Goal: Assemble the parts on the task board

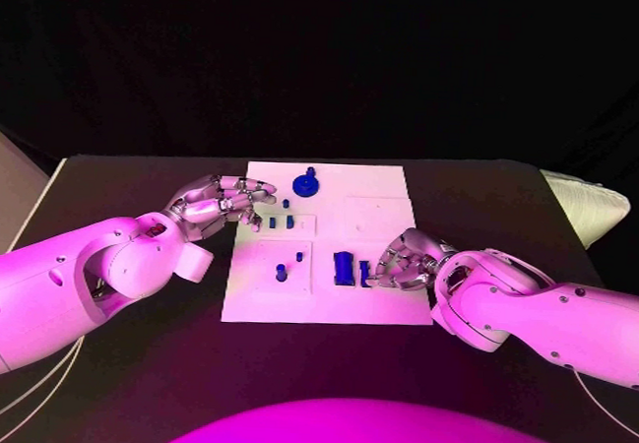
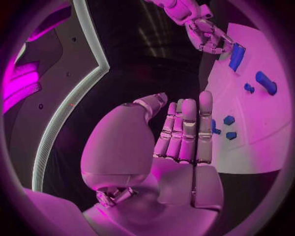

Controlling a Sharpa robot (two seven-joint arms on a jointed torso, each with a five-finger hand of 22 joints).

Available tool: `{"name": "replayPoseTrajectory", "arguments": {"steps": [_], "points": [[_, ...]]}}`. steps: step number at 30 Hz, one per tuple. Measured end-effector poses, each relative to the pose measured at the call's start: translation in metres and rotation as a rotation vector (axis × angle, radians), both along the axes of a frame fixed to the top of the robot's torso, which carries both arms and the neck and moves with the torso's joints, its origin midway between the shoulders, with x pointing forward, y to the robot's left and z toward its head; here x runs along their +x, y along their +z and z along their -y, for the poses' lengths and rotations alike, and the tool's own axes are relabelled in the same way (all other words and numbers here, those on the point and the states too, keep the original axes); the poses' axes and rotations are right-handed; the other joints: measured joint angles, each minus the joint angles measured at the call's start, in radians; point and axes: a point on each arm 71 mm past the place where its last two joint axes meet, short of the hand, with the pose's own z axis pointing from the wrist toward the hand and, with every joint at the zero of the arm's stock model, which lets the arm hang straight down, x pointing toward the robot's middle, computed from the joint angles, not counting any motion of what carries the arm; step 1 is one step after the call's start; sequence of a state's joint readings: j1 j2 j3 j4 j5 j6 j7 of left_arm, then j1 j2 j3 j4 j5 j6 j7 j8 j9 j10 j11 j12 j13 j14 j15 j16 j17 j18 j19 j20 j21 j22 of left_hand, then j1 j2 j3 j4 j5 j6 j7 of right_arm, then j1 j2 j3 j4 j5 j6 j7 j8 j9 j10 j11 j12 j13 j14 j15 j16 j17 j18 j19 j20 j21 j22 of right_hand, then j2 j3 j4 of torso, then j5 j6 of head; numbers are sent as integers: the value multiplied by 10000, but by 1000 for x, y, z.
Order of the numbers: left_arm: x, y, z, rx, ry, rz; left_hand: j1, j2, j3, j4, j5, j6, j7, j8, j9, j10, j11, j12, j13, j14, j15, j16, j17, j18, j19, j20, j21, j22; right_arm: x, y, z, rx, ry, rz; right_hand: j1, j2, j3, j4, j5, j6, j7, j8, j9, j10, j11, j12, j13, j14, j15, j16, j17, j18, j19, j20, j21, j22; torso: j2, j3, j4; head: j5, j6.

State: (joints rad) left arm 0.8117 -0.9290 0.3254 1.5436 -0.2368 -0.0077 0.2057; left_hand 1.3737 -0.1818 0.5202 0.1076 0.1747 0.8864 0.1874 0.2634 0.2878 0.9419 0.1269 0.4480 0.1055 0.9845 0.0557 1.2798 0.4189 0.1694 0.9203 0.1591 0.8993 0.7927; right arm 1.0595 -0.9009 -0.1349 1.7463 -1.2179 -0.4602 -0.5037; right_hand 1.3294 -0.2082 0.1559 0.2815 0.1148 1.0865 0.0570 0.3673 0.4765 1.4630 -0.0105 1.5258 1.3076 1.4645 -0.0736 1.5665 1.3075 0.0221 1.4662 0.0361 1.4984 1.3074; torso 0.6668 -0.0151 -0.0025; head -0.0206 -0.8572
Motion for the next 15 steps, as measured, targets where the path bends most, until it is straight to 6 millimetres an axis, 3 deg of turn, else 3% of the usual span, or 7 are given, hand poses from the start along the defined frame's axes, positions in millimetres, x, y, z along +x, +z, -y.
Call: {"name": "replayPoseTrajectory", "arguments": {"steps": [15], "points": [[-1, -1, 0, -2, 3, -25, 0, 0, 0, 0, 0, 0, 0, 0, 0, 0, 0, 0, -1, 0, 0, 0, 0, 0, 0, 0, 0, 1, 4, -4, -6, -435, 232, 372, 92, 92, -55, 55, 36, 47, -47, 79, 0, 38, -37, 0, -1, 0, 0, 0, -1, 0, 0, 0, 0, 7, 11, -17, 13, -18, -7]]}}
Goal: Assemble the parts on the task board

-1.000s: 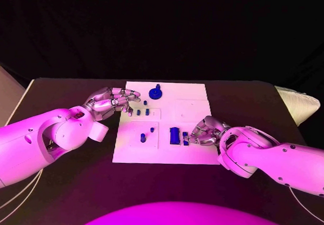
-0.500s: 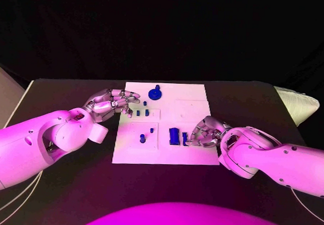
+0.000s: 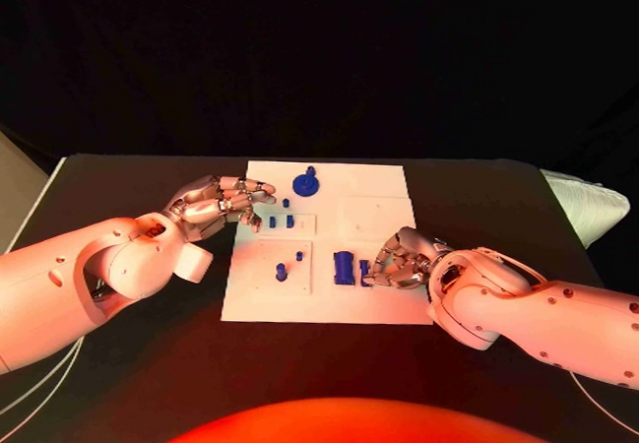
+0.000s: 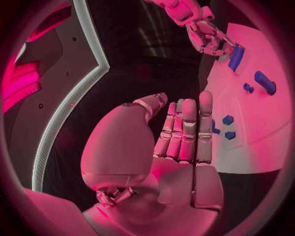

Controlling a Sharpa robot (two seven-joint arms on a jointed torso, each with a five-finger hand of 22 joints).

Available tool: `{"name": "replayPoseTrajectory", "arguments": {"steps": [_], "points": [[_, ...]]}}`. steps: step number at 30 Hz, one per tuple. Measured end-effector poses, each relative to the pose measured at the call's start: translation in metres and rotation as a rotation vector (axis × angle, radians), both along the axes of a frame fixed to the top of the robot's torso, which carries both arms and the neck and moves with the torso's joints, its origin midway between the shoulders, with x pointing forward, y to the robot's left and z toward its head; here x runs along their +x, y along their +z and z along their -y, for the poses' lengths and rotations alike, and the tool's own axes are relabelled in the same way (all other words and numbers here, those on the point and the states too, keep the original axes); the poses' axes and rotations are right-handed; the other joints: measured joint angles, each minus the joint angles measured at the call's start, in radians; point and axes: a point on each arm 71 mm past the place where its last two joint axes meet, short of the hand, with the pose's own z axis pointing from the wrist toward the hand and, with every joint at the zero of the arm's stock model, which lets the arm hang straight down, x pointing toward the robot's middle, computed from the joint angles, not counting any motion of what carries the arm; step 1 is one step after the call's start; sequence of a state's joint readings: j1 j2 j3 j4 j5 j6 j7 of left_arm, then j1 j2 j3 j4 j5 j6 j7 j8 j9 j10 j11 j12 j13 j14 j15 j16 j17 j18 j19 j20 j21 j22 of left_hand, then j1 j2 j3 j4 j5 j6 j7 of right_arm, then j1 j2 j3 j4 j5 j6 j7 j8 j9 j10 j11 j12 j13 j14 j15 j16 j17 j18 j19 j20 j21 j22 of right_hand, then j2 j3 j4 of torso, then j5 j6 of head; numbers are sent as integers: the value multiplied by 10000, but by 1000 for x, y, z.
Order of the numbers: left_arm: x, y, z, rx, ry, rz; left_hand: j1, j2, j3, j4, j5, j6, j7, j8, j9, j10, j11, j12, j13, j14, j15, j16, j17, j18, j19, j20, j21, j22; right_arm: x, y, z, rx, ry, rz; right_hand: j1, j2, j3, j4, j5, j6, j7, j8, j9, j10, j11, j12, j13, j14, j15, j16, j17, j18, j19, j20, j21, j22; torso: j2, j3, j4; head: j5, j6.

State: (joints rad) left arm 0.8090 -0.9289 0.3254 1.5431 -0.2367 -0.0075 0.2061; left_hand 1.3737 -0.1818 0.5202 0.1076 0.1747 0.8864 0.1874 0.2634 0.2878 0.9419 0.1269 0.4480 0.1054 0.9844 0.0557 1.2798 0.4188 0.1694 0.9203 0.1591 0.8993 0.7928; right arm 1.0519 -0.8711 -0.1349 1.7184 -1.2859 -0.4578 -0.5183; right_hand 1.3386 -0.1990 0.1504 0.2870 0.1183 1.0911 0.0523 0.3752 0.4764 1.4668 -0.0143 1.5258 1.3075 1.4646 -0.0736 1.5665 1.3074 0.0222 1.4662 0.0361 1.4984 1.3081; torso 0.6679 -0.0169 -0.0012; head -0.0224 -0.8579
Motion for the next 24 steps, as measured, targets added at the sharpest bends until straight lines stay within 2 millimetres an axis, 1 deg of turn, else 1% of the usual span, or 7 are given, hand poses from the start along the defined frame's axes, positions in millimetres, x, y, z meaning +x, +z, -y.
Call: {"name": "replayPoseTrajectory", "arguments": {"steps": [7, 14, 18, 19, 21, 23, 24], "points": [[0, 0, 0, 4, 3, -2, 0, 0, 0, 0, 0, 0, 0, 0, 0, 0, 0, 0, -1, 0, 0, 0, 0, 0, 0, 0, 0, 0, 0, 0, 1, -117, 6, 104, 0, 0, -28, 28, 118, 0, 0, 0, -1, 0, 0, 0, -1, 0, 0, 0, 0, 0, 0, 0, 0, 0, -1, -4, 7, 27, -16], [0, 0, -1, 5, 12, -8, 0, 0, 0, 0, 0, 0, 0, 0, 0, 0, 0, 0, -1, 0, 0, 0, -1, 1, 0, 0, 0, 1, -2, 3, 6, 5, -111, 307, -2, -2, -266, 67, 563, -8, 8, 0, -28, 0, 0, 0, -1, 0, 0, 0, 0, -1, -1, -73, -40, -1, -12, -1, 0, 64, 15], [1, -2, -3, 16, 86, -27, 0, 0, 0, 0, 0, 0, 0, 0, 0, 0, 0, 0, -2, 0, 0, 0, 8, 1, 0, 0, 0, 1, -1, 5, 11, 380, -407, 490, -281, -39, -489, 53, 1009, -382, 190, -237, -149, 7, 16, -45, -2, 0, 0, 0, 0, 0, -1, -73, -203, -1, -26, -2, -12, 66, 62], [2, -2, -3, 21, 118, -34, 0, 0, 0, 0, 0, 0, 0, 0, 0, 0, 0, 0, -2, 0, 0, 0, 8, 1, 0, 0, 0, 1, 0, 5, 13, 528, -500, 533, -336, -35, -553, 55, 1045, -483, 223, -288, -170, -1, 77, -83, -1, 0, 0, 0, 0, -1, -1, -73, -274, -1, -34, -2, -17, 75, 81], [4, -4, -6, 32, 223, -58, 0, 0, 0, 0, 0, 0, 0, 0, 0, 0, 0, 0, -2, 0, 0, 0, 8, 0, 0, 0, 0, 1, 4, 7, 16, 1000, -727, 678, -415, 45, -678, 43, 1045, -708, 314, -436, -226, -17, 169, -232, -2, 26, 87, 0, -1, 0, 8, -37, -760, -2, -51, 0, -26, 81, 107], [5, -6, -9, 41, 336, -74, 0, 0, 0, 0, 0, 0, 0, 0, 0, 0, 0, 0, -2, 0, 0, 0, 8, 0, 0, 0, 0, 2, 9, 10, 19, 1537, -897, 874, -474, 109, -690, 55, 1088, -763, 368, -478, -239, 13, 199, -339, -2, 1, 111, -48, -1, 31, -1, 39, -1395, -2, -85, 1, -39, 85, 149], [6, -7, -10, 39, 414, -72, 0, 0, 0, 0, 0, 0, 0, 0, 0, 0, 0, 0, -2, 0, 0, 0, 8, 0, 0, 0, 0, 1, 11, 11, 21, 1890, -984, 1012, -351, 232, -662, 32, 1238, -847, 438, -556, -263, -22, 233, -825, -2, 37, 147, -287, -1, 262, 0, 47, -2302, -3, -103, 1, -49, 87, 169]]}}
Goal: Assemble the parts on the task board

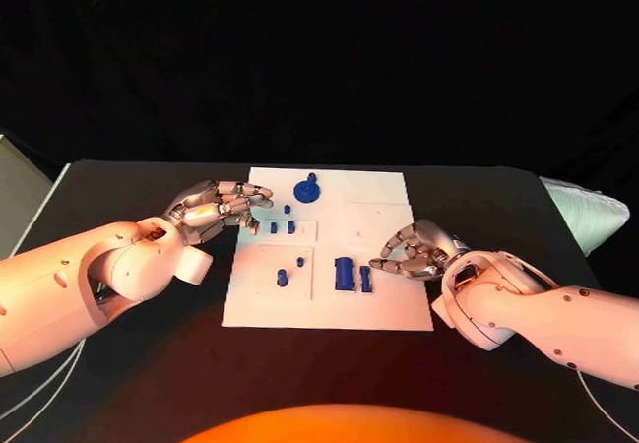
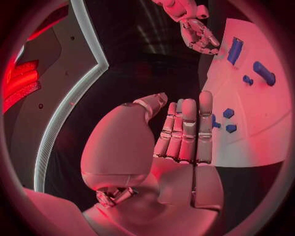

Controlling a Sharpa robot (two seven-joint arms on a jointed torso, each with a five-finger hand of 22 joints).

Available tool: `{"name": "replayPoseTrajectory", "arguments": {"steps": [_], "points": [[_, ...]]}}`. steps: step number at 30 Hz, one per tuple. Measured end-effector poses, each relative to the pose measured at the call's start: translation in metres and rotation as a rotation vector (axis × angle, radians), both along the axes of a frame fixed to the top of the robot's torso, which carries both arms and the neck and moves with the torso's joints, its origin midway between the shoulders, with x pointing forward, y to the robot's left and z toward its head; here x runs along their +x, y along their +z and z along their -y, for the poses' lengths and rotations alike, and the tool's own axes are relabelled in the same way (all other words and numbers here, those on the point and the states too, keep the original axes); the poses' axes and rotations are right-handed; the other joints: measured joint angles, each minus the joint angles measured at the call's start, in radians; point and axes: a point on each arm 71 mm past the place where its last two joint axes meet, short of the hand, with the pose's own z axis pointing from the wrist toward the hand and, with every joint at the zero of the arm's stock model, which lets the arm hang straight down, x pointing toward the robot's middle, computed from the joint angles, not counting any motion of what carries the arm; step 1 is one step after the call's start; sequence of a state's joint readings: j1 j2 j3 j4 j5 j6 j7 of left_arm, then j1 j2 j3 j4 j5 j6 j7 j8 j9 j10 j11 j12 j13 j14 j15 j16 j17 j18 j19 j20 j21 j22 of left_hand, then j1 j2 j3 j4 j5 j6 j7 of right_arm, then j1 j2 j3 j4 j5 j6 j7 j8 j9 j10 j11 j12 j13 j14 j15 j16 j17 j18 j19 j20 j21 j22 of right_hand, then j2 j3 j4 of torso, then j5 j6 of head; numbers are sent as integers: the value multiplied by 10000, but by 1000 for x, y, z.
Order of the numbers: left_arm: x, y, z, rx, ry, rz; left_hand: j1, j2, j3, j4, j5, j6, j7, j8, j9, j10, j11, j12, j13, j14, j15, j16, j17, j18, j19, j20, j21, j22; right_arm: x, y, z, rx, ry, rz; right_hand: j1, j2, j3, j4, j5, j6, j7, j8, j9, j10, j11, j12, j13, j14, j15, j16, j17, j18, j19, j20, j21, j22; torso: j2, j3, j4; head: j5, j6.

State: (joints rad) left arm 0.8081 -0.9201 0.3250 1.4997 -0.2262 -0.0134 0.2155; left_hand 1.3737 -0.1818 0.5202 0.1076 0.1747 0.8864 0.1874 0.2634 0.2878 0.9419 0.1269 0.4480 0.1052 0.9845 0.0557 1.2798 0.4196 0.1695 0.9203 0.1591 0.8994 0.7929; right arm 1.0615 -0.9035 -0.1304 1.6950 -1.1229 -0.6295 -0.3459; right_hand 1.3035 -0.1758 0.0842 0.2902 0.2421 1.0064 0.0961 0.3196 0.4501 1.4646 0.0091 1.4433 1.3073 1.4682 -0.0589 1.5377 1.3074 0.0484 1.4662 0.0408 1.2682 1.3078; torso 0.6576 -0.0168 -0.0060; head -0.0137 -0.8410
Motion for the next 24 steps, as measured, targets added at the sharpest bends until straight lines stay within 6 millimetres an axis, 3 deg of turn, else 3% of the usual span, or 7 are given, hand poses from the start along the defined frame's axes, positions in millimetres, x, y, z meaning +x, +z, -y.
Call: {"name": "replayPoseTrajectory", "arguments": {"steps": [4, 5, 7, 9, 16, 19, 24], "points": [[3, -2, -2, -42, 256, 68, 0, 0, 0, 0, 0, 3, -3, -27, -2, 237, -44, 129, 84, 0, 0, 0, -1, 0, 0, 0, -22, -6, 15, 3, 7, 1107, -221, 413, 497, 198, 402, -45, 172, -236, 104, -163, -38, -309, 152, -1777, 19, -19, 91, -874, -16, 463, -435, 182, -2678, 0, -105, -13, -42, 15, 79], [5, -3, -2, -68, 339, 107, 0, 0, 0, 0, 0, 40, -40, -41, -7, 451, -107, 307, 187, -17, -17, -22, -1, 0, 9, -10, -53, -21, 20, 4, 11, 1402, -315, 522, 683, 218, 591, -46, 172, -312, 176, -198, -45, -885, 213, -3017, 20, -93, 165, -1568, -328, 740, -961, 228, -4336, -50, -139, -23, -51, 22, 95], [8, -5, -1, -126, 570, 220, 0, 0, 0, 0, 0, 54, -54, -49, -11, 596, -163, 506, 293, -37, -37, -39, -1, 1, 37, -37, -76, -26, 32, 6, 20, 2001, -569, 747, 1058, 125, 1084, -46, 126, -681, 297, -331, -55, -2664, 376, -6752, -1478, -1108, 338, -4091, -2555, 1230, -2230, 379, -8164, -1309, -220, -48, -62, 39, 132], [12, -7, -1, -160, 878, 356, 0, 0, 0, 0, 0, 54, -54, -49, -11, 612, -180, 515, 322, -37, -37, -39, -1, 0, 37, -37, -77, -25, 44, 5, 29, 2495, -841, 940, 1280, 0, 1538, -44, 34, -924, 467, -437, -120, -3570, 540, -8782, -2762, -2243, 510, -6558, -4574, 1231, -2781, 534, -9749, -2162, -326, -77, -74, 67, 188], [28, -18, -12, -55, 2359, 789, -17, -17, -20, 184, -10, -79, 79, -143, -46, -113, 146, -97, 1, -1403, 280, -2331, -920, -1, -1028, 209, -1628, -841, 78, 3, 51, 3794, -1507, 1383, 1368, -458, 3093, -84, -226, -1314, 850, -730, -480, -4000, 1041, -12204, -7166, -3816, 1163, -10685, -6563, 1228, -4059, 1218, -11942, -4694, -678, -132, -98, 158, 479], [35, -24, -17, -3, 2990, 926, -94, -148, -595, 575, -83, -873, -77, -468, -242, -162, 423, -1289, -365, -1710, 772, -6079, -2136, -2, -1654, 831, -4445, -2818, 87, 1, 53, 4269, -1574, 1435, 1239, -659, 3517, -226, -370, -1221, 963, -999, -743, -3754, 1280, -13029, -9024, -4081, 1429, -12135, -7476, 1226, -4608, 1555, -12028, -6169, -800, -129, -98, 202, 585], [43, -32, -19, 43, 3713, 1034, 239, 79, -1438, 722, -83, -1060, -198, -635, -497, -398, 870, -2697, -406, -2264, 1303, -9215, -2738, -2, -2028, 1304, -7056, -4797, 97, -1, 51, 4896, -1471, 1440, 1187, -704, 3753, -573, -379, -1156, 1029, -1290, -994, -3751, 1365, -13455, -10559, -4256, 1645, -13238, -8271, 1225, -4921, 1797, -12028, -7826, -964, -99, -92, 268, 707]]}}
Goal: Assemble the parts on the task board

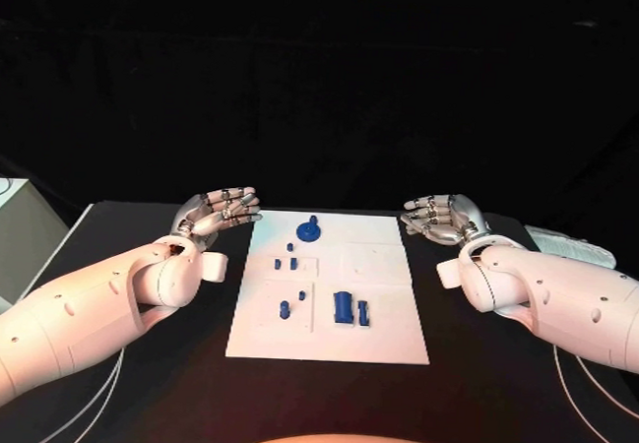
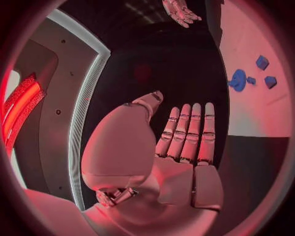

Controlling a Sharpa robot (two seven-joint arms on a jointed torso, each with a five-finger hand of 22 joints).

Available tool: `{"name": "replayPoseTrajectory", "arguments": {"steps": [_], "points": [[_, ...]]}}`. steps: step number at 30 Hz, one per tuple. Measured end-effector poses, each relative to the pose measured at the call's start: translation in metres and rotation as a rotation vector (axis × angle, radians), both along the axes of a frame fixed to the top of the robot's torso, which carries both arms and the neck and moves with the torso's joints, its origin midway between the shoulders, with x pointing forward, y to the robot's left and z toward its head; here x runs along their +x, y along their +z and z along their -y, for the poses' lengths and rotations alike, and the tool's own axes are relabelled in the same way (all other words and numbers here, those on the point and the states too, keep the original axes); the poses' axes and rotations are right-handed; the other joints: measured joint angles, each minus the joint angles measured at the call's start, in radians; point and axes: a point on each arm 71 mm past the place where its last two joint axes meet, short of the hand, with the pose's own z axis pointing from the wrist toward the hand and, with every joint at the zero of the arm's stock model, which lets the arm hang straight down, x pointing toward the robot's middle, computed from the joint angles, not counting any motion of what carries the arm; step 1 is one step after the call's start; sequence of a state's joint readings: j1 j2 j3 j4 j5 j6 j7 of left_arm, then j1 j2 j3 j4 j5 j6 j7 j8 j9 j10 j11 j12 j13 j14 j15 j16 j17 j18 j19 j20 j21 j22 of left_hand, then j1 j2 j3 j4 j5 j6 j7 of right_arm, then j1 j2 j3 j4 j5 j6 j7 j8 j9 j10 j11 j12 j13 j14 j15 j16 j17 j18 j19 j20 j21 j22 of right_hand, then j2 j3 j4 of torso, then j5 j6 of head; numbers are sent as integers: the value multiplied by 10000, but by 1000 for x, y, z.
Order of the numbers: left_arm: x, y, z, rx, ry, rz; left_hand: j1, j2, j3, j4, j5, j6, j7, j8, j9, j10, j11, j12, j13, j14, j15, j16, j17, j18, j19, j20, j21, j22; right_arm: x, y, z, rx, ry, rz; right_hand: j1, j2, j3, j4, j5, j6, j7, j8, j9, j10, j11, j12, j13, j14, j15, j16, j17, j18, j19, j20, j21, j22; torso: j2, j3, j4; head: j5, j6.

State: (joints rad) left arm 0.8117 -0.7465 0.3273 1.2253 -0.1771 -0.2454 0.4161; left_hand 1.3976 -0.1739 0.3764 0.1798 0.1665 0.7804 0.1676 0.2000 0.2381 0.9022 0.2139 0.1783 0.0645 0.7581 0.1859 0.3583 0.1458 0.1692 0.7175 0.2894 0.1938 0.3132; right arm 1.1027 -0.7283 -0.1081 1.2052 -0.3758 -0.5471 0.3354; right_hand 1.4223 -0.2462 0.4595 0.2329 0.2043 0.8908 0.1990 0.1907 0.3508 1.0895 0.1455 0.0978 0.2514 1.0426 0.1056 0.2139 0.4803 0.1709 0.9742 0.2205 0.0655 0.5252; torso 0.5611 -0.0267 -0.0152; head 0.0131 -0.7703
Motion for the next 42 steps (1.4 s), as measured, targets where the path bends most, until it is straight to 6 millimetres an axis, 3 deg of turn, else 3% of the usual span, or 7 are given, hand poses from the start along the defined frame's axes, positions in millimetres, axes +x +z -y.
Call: {"name": "replayPoseTrajectory", "arguments": {"steps": [2, 5, 11, 16, 21, 28, 42], "points": [[2, -2, 0, 3, 193, 24, 76, 76, -148, -10, 0, 31, -41, -26, -69, -103, 68, -296, -11, -191, 70, -477, -133, 0, -50, -28, -333, -292, 2, -1, -1, 175, 59, 25, -104, 104, 9, -143, -19, 1, 29, -77, -82, -15, 14, -23, -388, -6, 7, -252, -236, 1, -74, 26, 0, -501, -46, 13, 12, 22, 32], [1, -3, 0, 38, 185, 2, -1225, 607, -1304, -560, -513, -2362, -548, -662, -795, -2904, -609, -803, -213, -2511, -516, -1510, -563, -562, -2272, -902, -880, -1217, 2, 0, -1, 198, 59, 17, -1501, 818, -1385, -844, -662, -2703, -531, -655, -1134, -1043, -391, -348, -1101, -1325, -270, -868, -1660, -410, -3022, -636, -228, -2032, -50, 15, 12, 28, 37], [-2, 3, 14, 194, -128, -2, -4083, 1320, -2859, -1343, -1240, -5799, -1256, -1506, -1795, -6770, -1582, -1420, -484, -5714, -1367, -2823, -1129, -1172, -5368, -2163, -1549, -2427, -6, 5, -14, 703, 144, -12, -4371, 1870, -3435, -1792, -1545, -6667, -1471, -1451, -2651, -6833, -1073, -750, -2007, -6946, -768, -1681, -3668, -1179, -7316, -1639, -466, -4092, -50, 32, 24, 2, 242], [-8, 15, 37, 397, -439, 95, -8712, 1555, -3333, -1620, -1465, -6912, -1492, -1775, -2124, -8021, -1897, -1590, -574, -6754, -1640, -3246, -1311, -1382, -6369, -2568, -1736, -2817, -21, 16, -38, 1759, 275, -30, -9229, 2205, -4080, -2092, -1819, -7913, -1757, -1703, -3128, -9094, -1289, -849, -2291, -8880, -930, -1927, -4300, -1415, -8668, -1954, -550, -4737, -81, 95, 58, -39, 727], [-20, 31, 64, 709, -524, 203, -11755, 1662, -3572, -1729, -1544, -7430, -1606, -1870, -2268, -8599, -2037, -1671, -610, -7209, -1797, -3398, -1398, -1486, -6825, -2782, -1811, -3000, -38, 30, -61, 2962, 181, -39, -12140, 2357, -4351, -2261, -1911, -8494, -1893, -1779, -3350, -10141, -1385, -900, -2421, -9787, -1000, -2004, -4594, -1519, -9299, -2097, -570, -5037, -125, 176, 105, -94, 1278], [-35, 43, 80, 1143, 77, 210, -13251, 1713, -3668, -1769, -1588, -7640, -1643, -1920, -2341, -8841, -2105, -1719, -626, -7404, -1820, -3477, -1429, -1486, -7016, -2841, -1858, -3088, -50, 38, -69, 3852, -393, -122, -13538, 2428, -4483, -2286, -1955, -8709, -1978, -1836, -3455, -10621, -1430, -900, -2476, -10173, -1031, -2065, -4734, -1570, -9571, -2183, -608, -5180, -157, 245, 142, -128, 1653], [-38, 46, 78, 1402, 1038, 121, -13913, 1746, -3710, -1812, -1629, -7750, -1676, -1967, -2372, -8984, -2138, -1718, -636, -7545, -1856, -3517, -1449, -1485, -7139, -2893, -1903, -3123, -51, 37, -66, 4033, -954, -119, -14159, 2468, -4540, -2342, -2010, -8840, -2023, -1874, -3499, -10843, -1455, -940, -2507, -10377, -1059, -2105, -4794, -1568, -9695, -2202, -608, -5243, -169, 265, 152, -130, 1703]]}}
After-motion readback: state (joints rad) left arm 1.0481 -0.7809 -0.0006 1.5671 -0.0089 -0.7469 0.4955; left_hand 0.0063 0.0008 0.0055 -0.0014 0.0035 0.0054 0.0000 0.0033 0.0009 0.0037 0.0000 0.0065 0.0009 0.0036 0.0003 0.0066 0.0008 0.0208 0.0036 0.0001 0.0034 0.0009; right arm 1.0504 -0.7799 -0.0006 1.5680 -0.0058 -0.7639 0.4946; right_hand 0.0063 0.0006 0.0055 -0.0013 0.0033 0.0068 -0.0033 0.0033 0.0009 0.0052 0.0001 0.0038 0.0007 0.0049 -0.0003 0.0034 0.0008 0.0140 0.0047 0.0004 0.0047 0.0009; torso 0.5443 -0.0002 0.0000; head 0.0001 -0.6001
